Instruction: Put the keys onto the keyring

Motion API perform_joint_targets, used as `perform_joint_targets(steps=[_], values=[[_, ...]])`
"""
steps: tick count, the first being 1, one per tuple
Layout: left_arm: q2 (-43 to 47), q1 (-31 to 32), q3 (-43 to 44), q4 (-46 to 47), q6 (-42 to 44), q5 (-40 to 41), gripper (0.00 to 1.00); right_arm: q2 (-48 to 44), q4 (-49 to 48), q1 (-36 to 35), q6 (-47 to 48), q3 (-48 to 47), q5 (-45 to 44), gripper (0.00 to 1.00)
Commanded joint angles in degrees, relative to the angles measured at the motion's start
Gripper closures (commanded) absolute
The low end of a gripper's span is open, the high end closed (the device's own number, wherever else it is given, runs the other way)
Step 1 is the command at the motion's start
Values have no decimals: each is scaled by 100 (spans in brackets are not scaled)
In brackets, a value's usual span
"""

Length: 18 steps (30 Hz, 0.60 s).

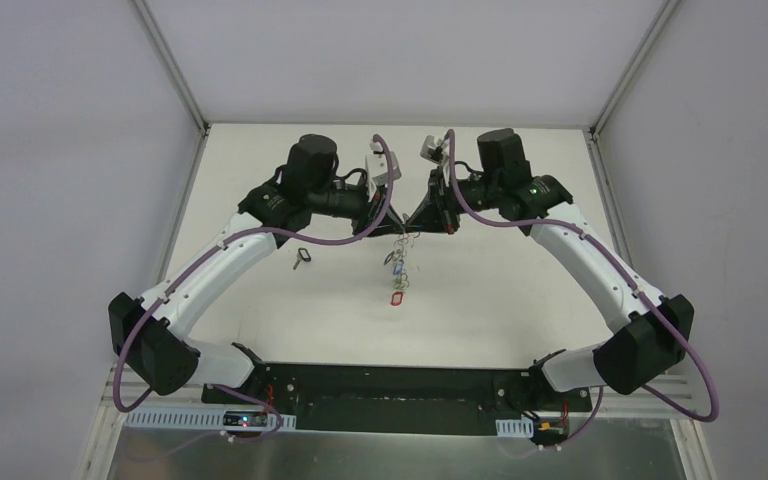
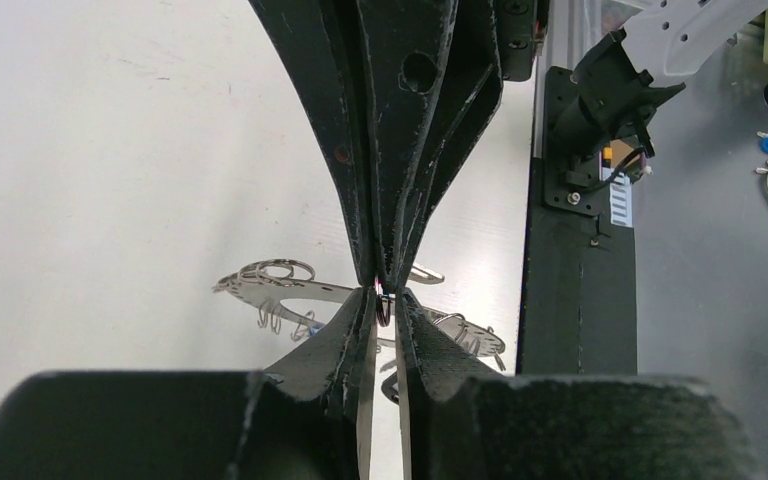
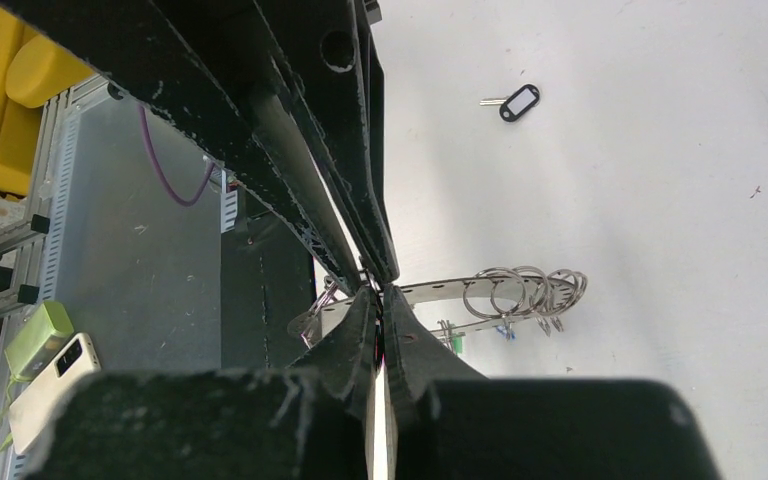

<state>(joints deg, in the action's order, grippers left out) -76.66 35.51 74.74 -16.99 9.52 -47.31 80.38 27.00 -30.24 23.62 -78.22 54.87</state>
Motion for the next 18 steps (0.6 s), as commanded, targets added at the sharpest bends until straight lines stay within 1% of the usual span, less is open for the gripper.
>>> perform_joint_targets(steps=[1,3,5,9,11,13,17,18], values=[[-44,-44,149,202,16,-182,89,-198,-293,-5,-76,-37,340,100],[-49,-44,178,184,24,-187,93,-196,-293,-5,-63,-21,344,100],[-50,-48,188,165,36,-187,100,-190,-293,-1,-59,-11,346,100],[-22,-48,182,93,29,-195,100,-201,-327,40,-92,40,355,100],[37,-52,126,141,-104,-162,100,-236,-452,112,-226,91,442,97],[102,-72,11,390,-395,-121,100,-261,-662,217,-467,148,641,94],[163,-130,-167,939,-1212,-61,100,-319,-1621,470,-1290,446,1119,87],[174,-139,-196,1052,-1385,-60,100,-325,-1928,532,-1749,554,1332,85]])
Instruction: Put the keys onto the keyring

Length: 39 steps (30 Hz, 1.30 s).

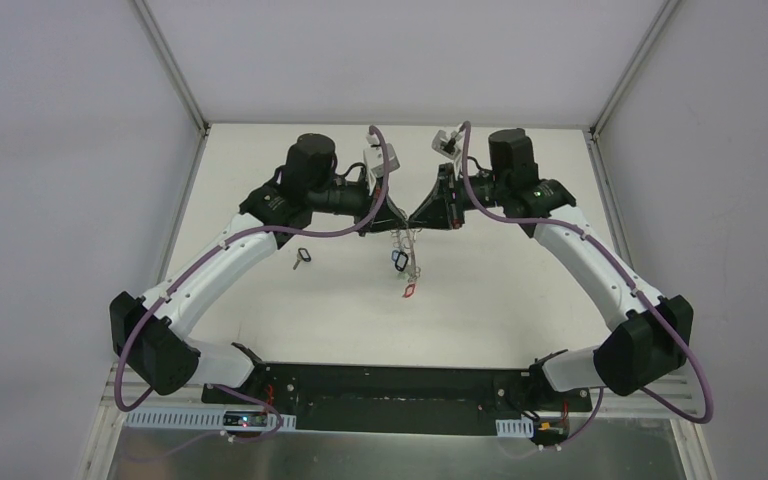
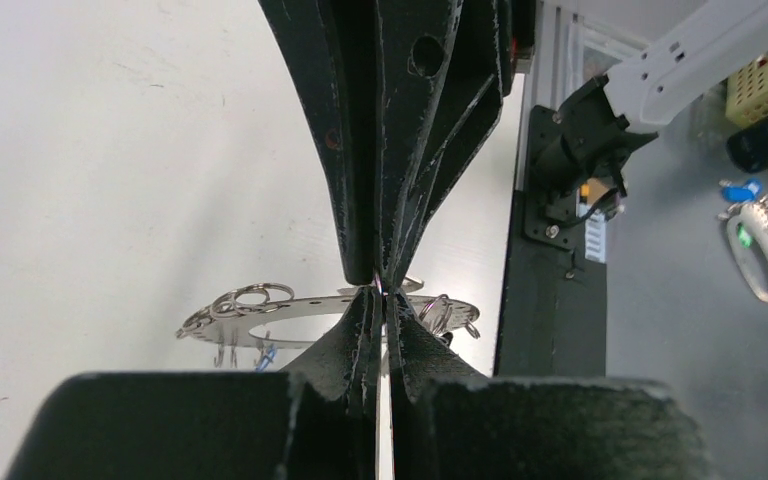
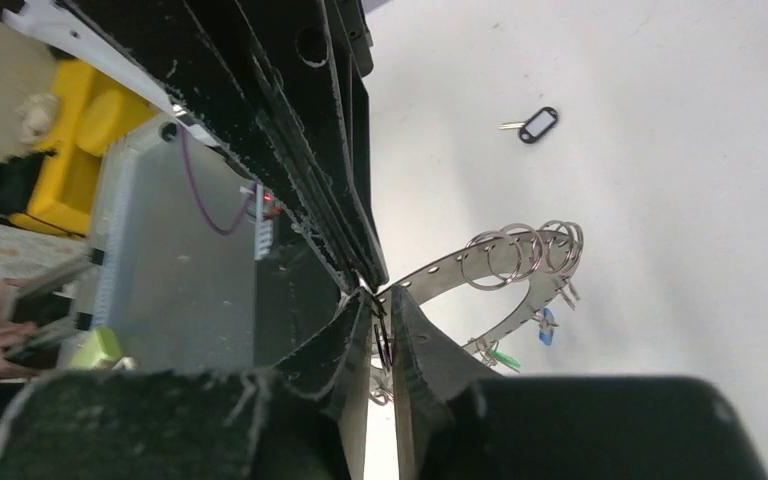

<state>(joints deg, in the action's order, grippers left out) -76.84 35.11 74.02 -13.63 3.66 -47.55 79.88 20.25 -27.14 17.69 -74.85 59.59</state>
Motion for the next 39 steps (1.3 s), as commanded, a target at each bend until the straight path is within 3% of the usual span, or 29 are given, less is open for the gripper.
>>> perform_joint_targets(steps=[1,4,10,20,29,39], values=[[195,-109,-143,815,-942,-40,100,-287,-1620,274,-1530,345,1005,83],[212,-132,-180,1022,-1231,-47,100,-305,-2365,445,-2179,590,1193,76],[253,-145,-254,1094,-1289,-62,100,-425,-2727,644,-2415,806,1361,70],[269,-162,-246,1153,-1388,-81,100,-483,-2805,701,-2223,1038,1358,69],[291,-163,-304,1262,-1526,-256,100,-444,-1804,698,-1000,747,1109,60],[397,-163,-386,1161,-1422,-305,100,-380,-999,699,-58,446,987,56]])
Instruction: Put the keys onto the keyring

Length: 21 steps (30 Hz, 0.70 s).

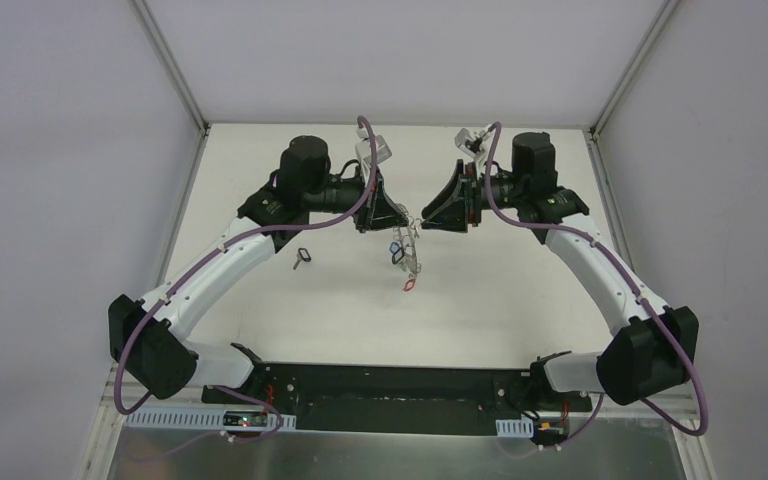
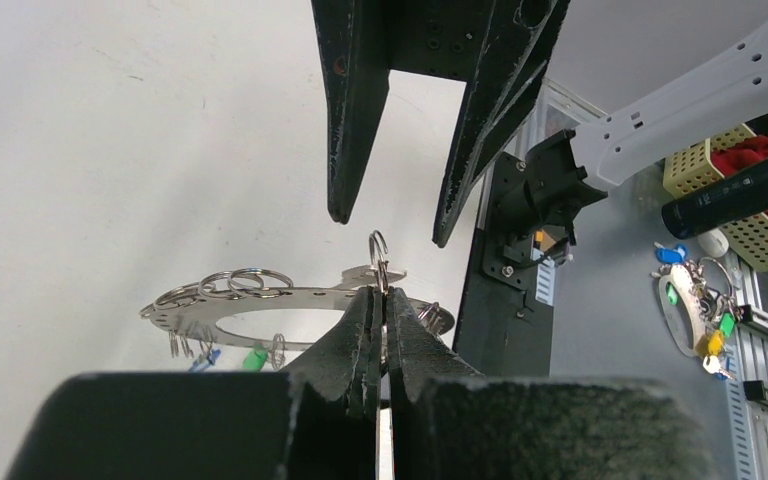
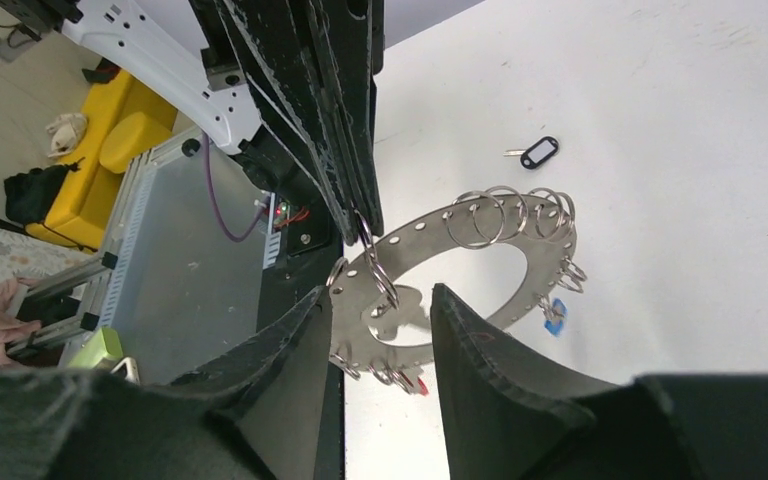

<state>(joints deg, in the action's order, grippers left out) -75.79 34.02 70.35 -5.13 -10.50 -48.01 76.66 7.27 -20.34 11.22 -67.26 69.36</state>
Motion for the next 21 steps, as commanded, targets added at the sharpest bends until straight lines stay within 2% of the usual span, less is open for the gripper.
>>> perform_joint_targets(steps=[1,8,17,21], values=[[293,-53,-21,310,-5,-269,100,-57,352,17,658,-344,-11,56],[285,-53,4,358,-113,-331,100,33,569,-144,940,-443,33,59],[239,-53,23,421,-232,-313,100,135,718,-327,1131,-489,-11,85],[229,-62,32,401,-220,-245,100,62,737,-324,1187,-376,-47,91]])
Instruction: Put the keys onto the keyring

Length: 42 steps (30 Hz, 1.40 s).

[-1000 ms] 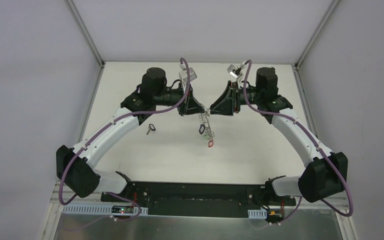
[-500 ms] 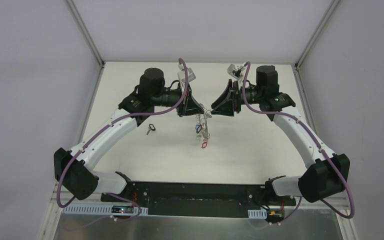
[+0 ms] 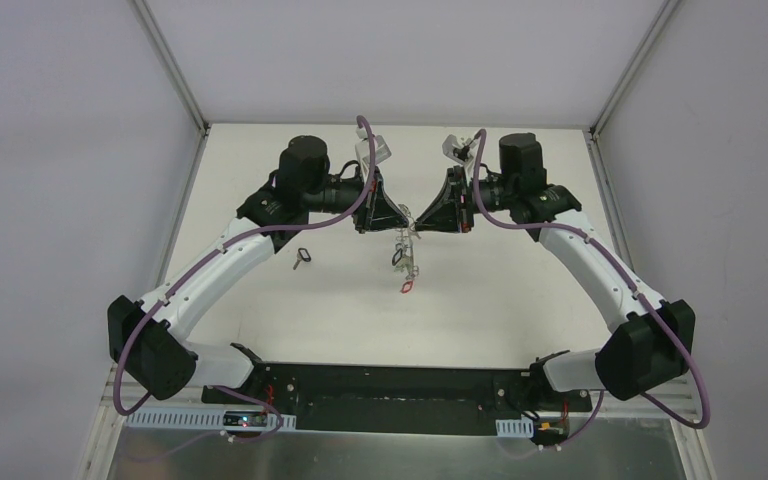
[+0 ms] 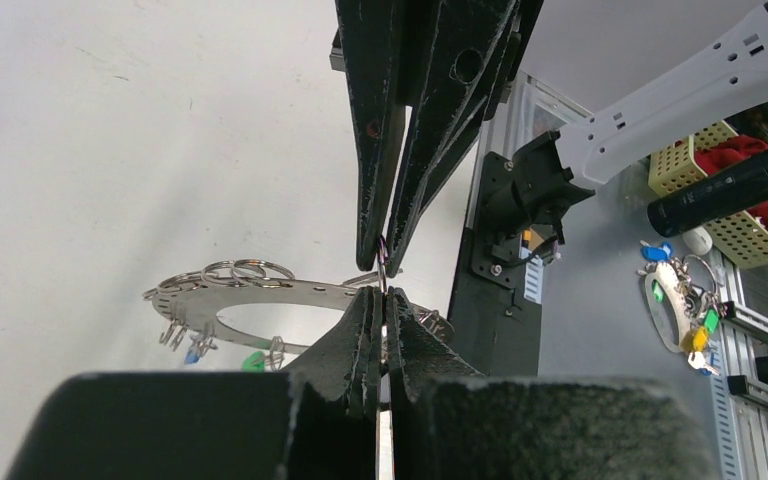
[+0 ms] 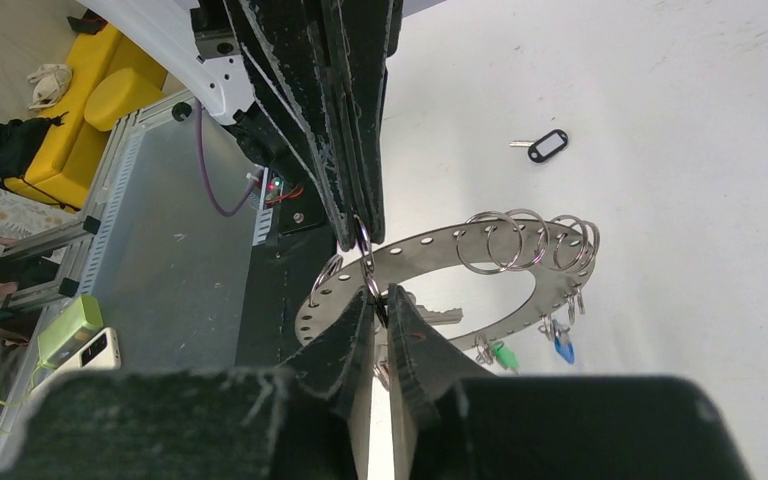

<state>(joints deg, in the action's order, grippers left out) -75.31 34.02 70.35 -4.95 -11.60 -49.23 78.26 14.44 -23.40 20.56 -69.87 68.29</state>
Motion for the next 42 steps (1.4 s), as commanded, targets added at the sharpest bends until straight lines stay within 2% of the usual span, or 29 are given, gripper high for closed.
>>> perform_joint_targets(steps=[1,8,9,10,17,20,26,30,42], values=[[175,-70,44,375,-110,-104,100,-110,32,-23,282,-89,38,92],[118,-97,150,337,-86,-23,100,-187,58,-56,346,62,-106,96],[1045,-97,161,337,-83,-24,100,-188,42,-78,333,88,-120,96],[222,-97,163,345,-80,-29,100,-174,15,-88,309,127,-125,96],[75,-97,122,479,-127,-197,100,-71,-176,-260,104,259,-181,93],[91,-97,82,471,-84,-240,100,-33,-183,-288,59,223,-174,88],[137,-97,15,477,-41,-270,100,-91,-117,-285,88,204,-265,67],[151,-97,-32,478,-74,-304,100,-220,-14,-189,99,70,-237,58],[200,-97,-208,800,-320,-413,100,-297,105,6,-104,-422,-323,56]])
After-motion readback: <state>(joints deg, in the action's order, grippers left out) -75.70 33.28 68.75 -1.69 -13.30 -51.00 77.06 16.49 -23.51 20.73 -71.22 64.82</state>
